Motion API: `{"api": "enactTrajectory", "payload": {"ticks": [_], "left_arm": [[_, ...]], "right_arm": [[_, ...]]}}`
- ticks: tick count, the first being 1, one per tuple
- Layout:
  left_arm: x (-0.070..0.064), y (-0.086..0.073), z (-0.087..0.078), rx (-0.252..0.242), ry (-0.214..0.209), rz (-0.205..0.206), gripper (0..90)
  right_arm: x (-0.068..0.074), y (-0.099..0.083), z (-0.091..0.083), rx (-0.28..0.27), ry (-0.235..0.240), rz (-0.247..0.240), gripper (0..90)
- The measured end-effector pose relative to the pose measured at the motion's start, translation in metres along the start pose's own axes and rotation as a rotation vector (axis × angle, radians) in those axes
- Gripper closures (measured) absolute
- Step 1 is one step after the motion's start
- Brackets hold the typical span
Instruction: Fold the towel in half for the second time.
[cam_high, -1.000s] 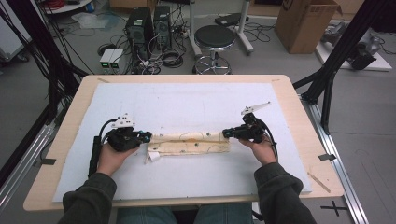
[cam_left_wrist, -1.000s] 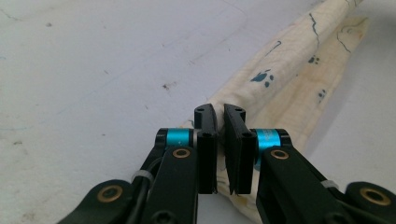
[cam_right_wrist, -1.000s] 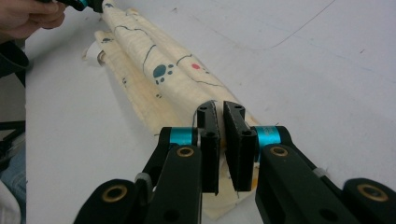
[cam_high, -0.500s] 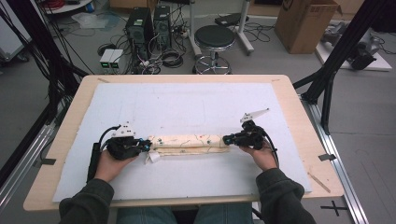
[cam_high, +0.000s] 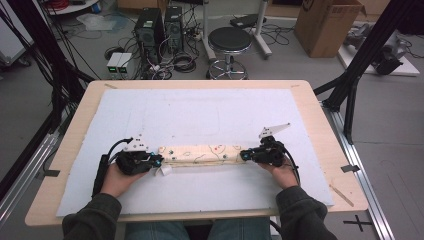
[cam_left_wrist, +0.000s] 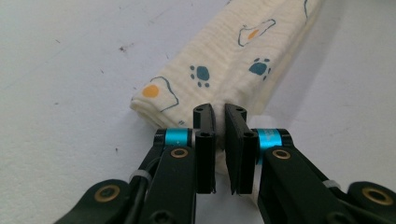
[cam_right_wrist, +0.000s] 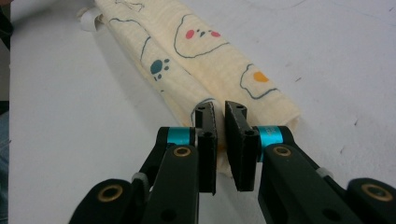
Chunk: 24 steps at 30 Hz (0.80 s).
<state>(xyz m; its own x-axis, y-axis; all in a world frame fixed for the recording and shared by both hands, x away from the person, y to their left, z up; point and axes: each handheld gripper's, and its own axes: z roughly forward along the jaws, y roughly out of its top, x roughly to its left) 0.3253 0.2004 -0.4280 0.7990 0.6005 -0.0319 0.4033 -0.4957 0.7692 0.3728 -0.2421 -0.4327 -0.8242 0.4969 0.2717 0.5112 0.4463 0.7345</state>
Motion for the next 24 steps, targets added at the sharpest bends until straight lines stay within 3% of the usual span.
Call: {"api": "enactTrajectory", "payload": {"ticks": [2, 4, 8, 10, 14, 20, 24], "left_arm": [[0.000, 0.000, 0.000, 0.000, -0.002, 0.000, 79.6], [-0.001, 0.001, -0.002, -0.013, -0.022, -0.005, 71.4], [-0.001, 0.003, -0.012, -0.085, -0.062, -0.022, 57.9], [0.000, 0.007, -0.017, -0.131, -0.070, -0.042, 55.3], [0.000, 0.019, -0.016, -0.174, -0.078, -0.047, 58.6], [-0.006, 0.033, 0.010, -0.091, -0.053, -0.011, 65.8], [-0.003, 0.033, 0.027, -0.034, -0.034, -0.029, 67.4]], "right_arm": [[0.001, -0.001, 0.000, -0.001, -0.005, 0.001, 79.0], [0.001, -0.002, 0.000, -0.006, -0.002, 0.003, 73.8], [0.004, 0.001, -0.011, -0.062, 0.032, 0.005, 65.2], [0.007, 0.005, -0.017, -0.089, 0.034, -0.013, 65.2], [0.012, 0.021, -0.019, -0.123, 0.047, -0.038, 65.6], [0.020, 0.037, 0.009, -0.056, 0.057, -0.081, 64.8], [0.019, 0.037, 0.027, 0.000, 0.042, -0.094, 63.9]]}}
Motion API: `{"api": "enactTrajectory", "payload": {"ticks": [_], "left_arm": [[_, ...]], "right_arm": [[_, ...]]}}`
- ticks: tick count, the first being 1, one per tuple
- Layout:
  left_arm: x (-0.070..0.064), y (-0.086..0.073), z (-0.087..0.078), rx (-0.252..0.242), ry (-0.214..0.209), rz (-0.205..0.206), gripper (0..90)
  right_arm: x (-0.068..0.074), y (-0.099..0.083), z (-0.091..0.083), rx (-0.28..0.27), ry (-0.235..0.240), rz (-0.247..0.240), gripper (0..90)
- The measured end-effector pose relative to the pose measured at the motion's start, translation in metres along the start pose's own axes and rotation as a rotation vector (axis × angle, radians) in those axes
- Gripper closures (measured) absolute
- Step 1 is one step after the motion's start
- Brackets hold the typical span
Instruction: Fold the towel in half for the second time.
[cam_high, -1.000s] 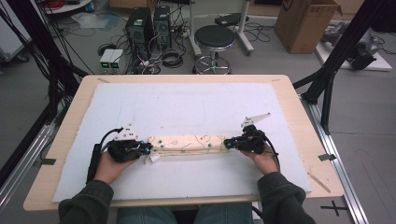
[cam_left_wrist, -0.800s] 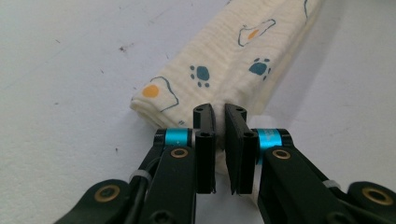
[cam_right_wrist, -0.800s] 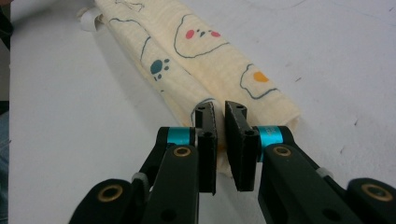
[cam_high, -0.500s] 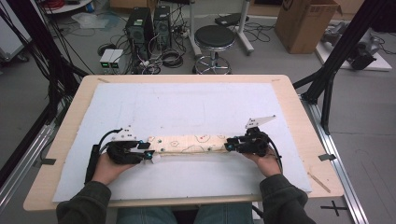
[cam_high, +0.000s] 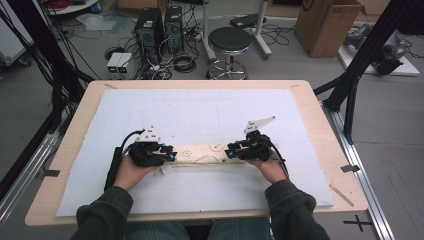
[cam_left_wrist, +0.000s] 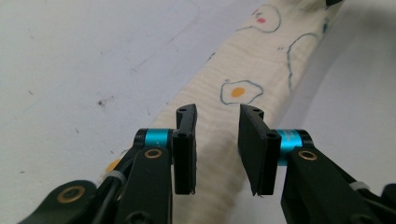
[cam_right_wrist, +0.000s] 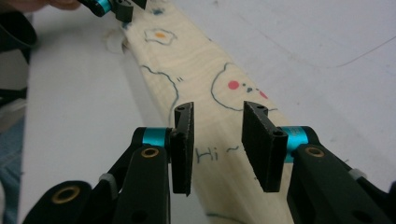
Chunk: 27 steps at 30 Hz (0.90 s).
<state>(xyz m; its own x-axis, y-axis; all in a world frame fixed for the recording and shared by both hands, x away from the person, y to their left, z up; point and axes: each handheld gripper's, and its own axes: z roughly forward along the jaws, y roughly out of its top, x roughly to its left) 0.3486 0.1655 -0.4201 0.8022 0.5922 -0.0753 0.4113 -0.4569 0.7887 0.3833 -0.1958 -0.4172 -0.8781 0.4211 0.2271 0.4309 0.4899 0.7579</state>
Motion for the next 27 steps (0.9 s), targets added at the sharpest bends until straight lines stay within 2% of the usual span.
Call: {"api": "enactTrajectory", "payload": {"ticks": [3, 7, 12, 17, 20, 22, 27], "left_arm": [[0.002, -0.002, 0.004, 0.037, -0.011, 0.007, 67.3], [0.003, -0.005, 0.004, 0.048, -0.008, 0.011, 67.1], [0.005, -0.010, 0.002, 0.065, -0.007, 0.020, 64.8], [0.007, -0.015, 0.001, 0.072, -0.002, 0.007, 58.9], [0.008, -0.019, -0.002, 0.066, -0.001, 0.011, 56.2], [0.009, -0.021, -0.003, 0.057, -0.003, -0.001, 55.4], [0.008, -0.022, -0.004, 0.062, -0.003, 0.011, 53.7]], "right_arm": [[-0.001, -0.001, 0.008, 0.042, -0.018, -0.022, 62.6], [-0.004, -0.003, 0.010, 0.069, -0.035, -0.033, 60.3], [-0.004, -0.010, 0.008, 0.070, -0.057, -0.053, 57.5], [-0.005, -0.019, 0.005, 0.070, -0.076, -0.062, 54.9], [-0.007, -0.023, 0.001, 0.072, -0.086, -0.063, 53.4], [-0.007, -0.025, -0.002, 0.068, -0.094, -0.067, 52.9], [-0.008, -0.030, -0.007, 0.064, -0.113, -0.083, 51.9]]}}
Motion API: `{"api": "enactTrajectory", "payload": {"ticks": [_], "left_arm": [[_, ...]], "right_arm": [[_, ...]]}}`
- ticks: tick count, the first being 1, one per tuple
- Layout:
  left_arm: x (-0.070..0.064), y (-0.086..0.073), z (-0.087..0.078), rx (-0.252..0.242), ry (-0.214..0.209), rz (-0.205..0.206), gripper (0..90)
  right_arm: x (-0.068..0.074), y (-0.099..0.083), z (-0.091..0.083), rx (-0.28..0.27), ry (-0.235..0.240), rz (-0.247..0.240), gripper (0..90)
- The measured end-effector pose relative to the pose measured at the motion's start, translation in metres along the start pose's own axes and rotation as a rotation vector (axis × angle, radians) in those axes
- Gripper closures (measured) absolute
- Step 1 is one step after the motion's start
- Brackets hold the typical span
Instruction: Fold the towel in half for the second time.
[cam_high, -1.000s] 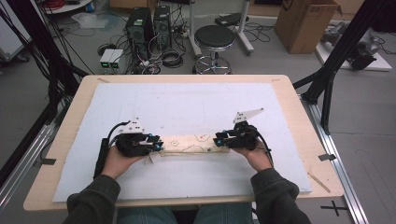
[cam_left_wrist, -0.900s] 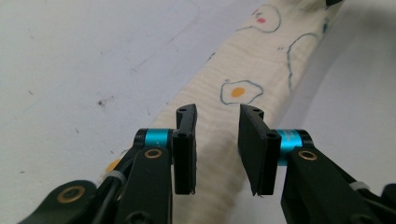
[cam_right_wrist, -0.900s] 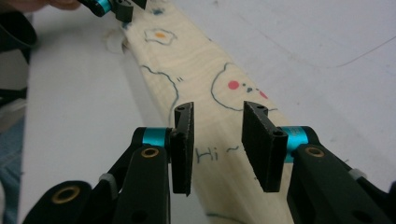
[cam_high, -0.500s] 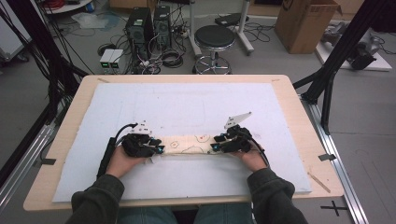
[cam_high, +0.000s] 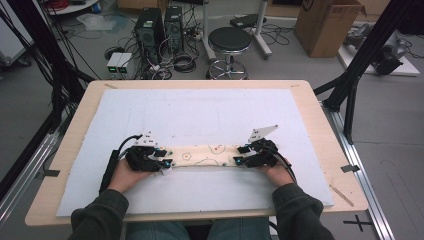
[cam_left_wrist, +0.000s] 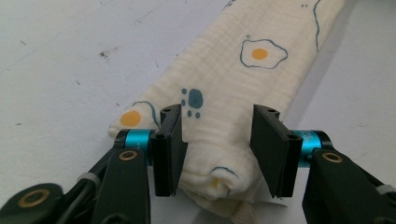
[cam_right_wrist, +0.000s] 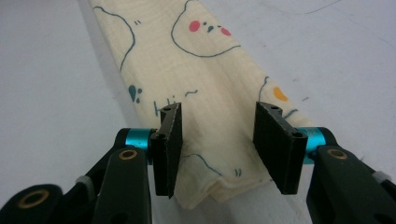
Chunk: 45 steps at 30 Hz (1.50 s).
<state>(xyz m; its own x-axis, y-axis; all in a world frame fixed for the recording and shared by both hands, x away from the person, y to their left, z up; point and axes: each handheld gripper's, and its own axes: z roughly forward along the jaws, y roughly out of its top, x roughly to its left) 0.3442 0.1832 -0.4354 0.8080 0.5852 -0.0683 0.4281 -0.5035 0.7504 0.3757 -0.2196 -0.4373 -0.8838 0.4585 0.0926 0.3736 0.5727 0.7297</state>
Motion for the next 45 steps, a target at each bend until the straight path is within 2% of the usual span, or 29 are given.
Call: {"api": "enactTrajectory", "payload": {"ticks": [5, 14, 20, 24, 28, 32, 34, 39, 43, 45], "left_arm": [[0.000, -0.002, -0.002, -0.006, -0.001, 0.001, 52.6], [0.000, -0.007, -0.004, -0.020, 0.010, 0.004, 51.7], [0.001, -0.009, -0.004, -0.036, 0.008, 0.005, 51.6], [0.000, -0.008, -0.006, -0.045, 0.002, -0.005, 50.2], [0.004, -0.002, -0.016, -0.088, 0.003, -0.034, 45.1], [0.013, 0.004, -0.024, -0.163, 0.027, -0.103, 41.2], [0.018, 0.005, -0.022, -0.154, 0.033, -0.129, 40.2], [0.023, 0.008, -0.014, -0.112, 0.055, -0.141, 41.6], [0.030, 0.007, -0.008, -0.076, 0.056, -0.172, 43.1], [0.033, 0.005, -0.005, -0.071, 0.041, -0.193, 43.6]], "right_arm": [[0.000, -0.004, -0.004, -0.004, -0.017, -0.022, 49.8], [0.000, -0.011, -0.008, -0.023, -0.033, -0.028, 48.2], [0.000, -0.012, -0.007, -0.026, -0.036, -0.027, 47.7], [0.000, -0.012, -0.008, -0.032, -0.027, -0.008, 46.3], [-0.001, -0.009, -0.014, -0.071, -0.021, 0.016, 43.2], [-0.007, 0.000, -0.024, -0.121, -0.019, 0.059, 42.7], [-0.012, 0.004, -0.027, -0.130, -0.038, 0.080, 42.7], [-0.024, 0.006, -0.018, -0.100, -0.048, 0.140, 45.3], [-0.031, 0.004, -0.011, -0.074, -0.040, 0.169, 45.8], [-0.034, 0.003, -0.008, -0.059, -0.037, 0.181, 46.0]]}}
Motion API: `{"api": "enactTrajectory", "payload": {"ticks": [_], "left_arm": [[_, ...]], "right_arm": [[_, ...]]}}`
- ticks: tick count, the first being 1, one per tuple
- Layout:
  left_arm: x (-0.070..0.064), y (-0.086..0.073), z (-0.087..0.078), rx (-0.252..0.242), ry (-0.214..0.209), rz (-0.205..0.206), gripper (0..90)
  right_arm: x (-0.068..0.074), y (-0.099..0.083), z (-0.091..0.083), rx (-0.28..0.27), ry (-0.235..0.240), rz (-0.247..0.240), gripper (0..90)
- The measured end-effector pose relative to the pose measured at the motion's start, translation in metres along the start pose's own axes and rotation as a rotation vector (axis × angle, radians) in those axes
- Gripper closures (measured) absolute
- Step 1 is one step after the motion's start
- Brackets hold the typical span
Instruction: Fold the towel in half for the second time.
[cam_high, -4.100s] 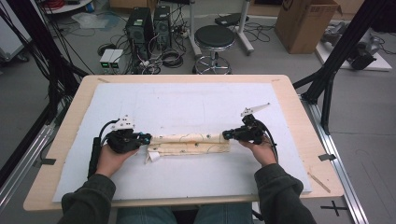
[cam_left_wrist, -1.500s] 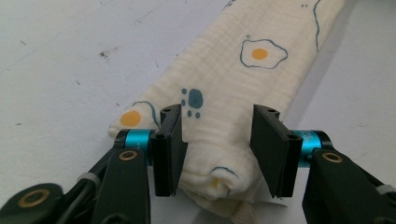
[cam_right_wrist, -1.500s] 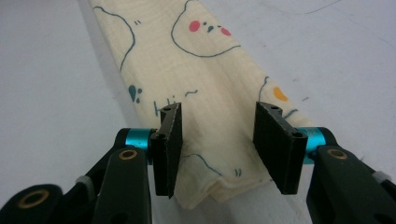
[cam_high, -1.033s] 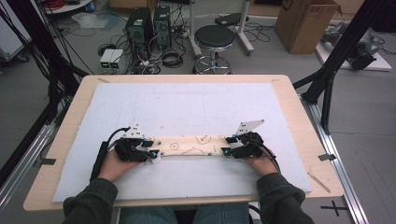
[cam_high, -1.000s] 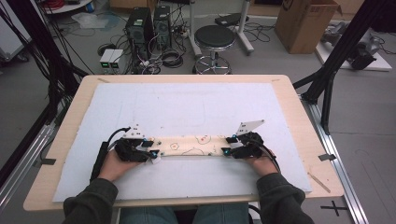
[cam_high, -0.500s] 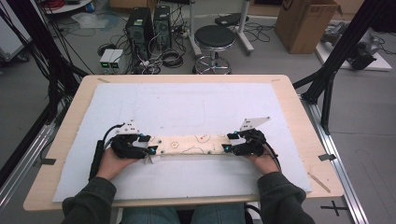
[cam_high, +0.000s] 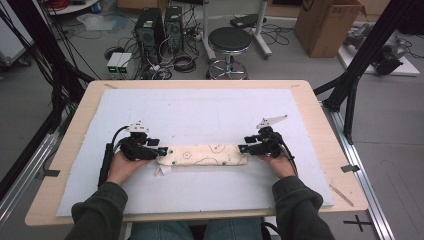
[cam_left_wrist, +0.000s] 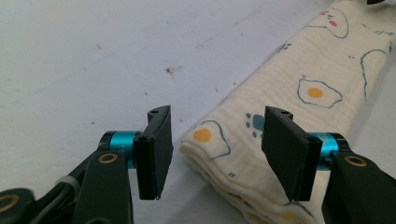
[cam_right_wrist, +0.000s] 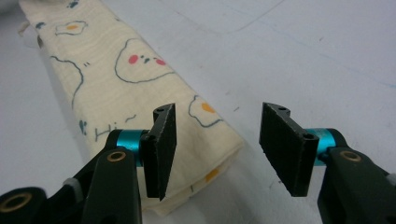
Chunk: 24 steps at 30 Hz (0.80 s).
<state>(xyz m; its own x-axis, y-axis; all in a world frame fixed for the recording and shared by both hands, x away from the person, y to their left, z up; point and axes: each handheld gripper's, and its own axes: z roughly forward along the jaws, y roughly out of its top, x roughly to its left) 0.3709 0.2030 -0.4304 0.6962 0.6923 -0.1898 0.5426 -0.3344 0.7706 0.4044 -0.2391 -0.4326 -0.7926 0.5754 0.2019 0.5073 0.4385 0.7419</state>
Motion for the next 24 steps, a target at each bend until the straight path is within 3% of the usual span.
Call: {"api": "enactTrajectory", "payload": {"ticks": [4, 10, 17, 24], "left_arm": [[0.003, -0.001, 0.004, 0.023, -0.001, -0.003, 46.9], [0.003, -0.003, 0.009, 0.065, -0.024, -0.001, 55.2], [0.000, -0.003, 0.010, 0.082, -0.055, 0.034, 73.2], [-0.004, -0.001, 0.004, 0.053, -0.043, 0.062, 78.5]], "right_arm": [[-0.003, -0.001, 0.003, 0.022, 0.011, 0.010, 47.5], [-0.001, -0.002, 0.010, 0.068, 0.048, -0.006, 61.8], [0.000, -0.002, 0.012, 0.074, 0.078, -0.018, 75.3], [0.003, 0.000, 0.006, 0.068, 0.081, -0.028, 79.4]]}}
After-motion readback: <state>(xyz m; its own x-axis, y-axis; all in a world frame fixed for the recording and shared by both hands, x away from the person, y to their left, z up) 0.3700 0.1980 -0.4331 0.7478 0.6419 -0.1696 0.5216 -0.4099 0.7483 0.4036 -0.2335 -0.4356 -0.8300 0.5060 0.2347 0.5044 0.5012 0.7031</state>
